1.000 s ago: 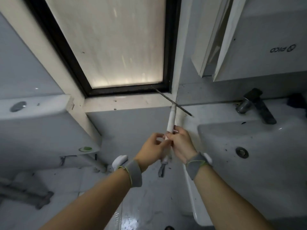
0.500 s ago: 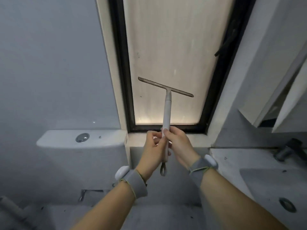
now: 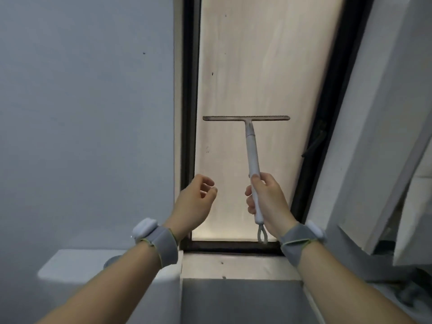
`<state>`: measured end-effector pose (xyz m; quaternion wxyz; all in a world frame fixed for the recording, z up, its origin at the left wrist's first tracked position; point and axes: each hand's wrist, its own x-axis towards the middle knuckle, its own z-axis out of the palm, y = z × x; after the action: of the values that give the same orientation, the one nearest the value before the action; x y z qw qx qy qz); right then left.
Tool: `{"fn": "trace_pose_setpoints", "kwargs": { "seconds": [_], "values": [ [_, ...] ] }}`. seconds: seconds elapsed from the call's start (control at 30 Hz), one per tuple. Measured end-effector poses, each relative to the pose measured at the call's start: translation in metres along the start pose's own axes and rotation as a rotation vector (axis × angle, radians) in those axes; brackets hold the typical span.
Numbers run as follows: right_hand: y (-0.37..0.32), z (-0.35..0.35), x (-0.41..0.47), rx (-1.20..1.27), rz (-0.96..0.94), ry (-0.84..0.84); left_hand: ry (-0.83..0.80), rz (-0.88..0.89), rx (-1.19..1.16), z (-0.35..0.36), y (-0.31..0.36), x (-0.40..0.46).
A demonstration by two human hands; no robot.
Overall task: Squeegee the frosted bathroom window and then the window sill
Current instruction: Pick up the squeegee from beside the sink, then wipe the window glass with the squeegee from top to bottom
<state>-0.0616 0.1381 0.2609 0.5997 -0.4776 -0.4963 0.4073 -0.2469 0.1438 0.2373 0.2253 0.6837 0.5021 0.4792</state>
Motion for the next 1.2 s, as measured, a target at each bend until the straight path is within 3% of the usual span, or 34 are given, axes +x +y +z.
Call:
{"fn": "trace_pose_setpoints", "kwargs": {
  "seconds": [0.33,0.63,0.87,1.2],
  "values": [
    [-0.088,-0.002,0.096,0.019,-0.185,-0.07,0.356,0.295,0.354,-0.068,0.081,0.107],
    [-0.164,0.003,0.162,0.023,-0.293,-0.145,0.539,0.443,0.612,-0.108,0.147,0.157],
    [-0.228,0.019,0.194,0.028,-0.409,-0.119,0.641,0.539,0.755,-0.142,0.178,0.204],
    [-0.294,0.057,0.225,-0.093,-0.633,0.043,0.821,0.618,0.797,-0.18,0.173,0.266]
  ]
}}
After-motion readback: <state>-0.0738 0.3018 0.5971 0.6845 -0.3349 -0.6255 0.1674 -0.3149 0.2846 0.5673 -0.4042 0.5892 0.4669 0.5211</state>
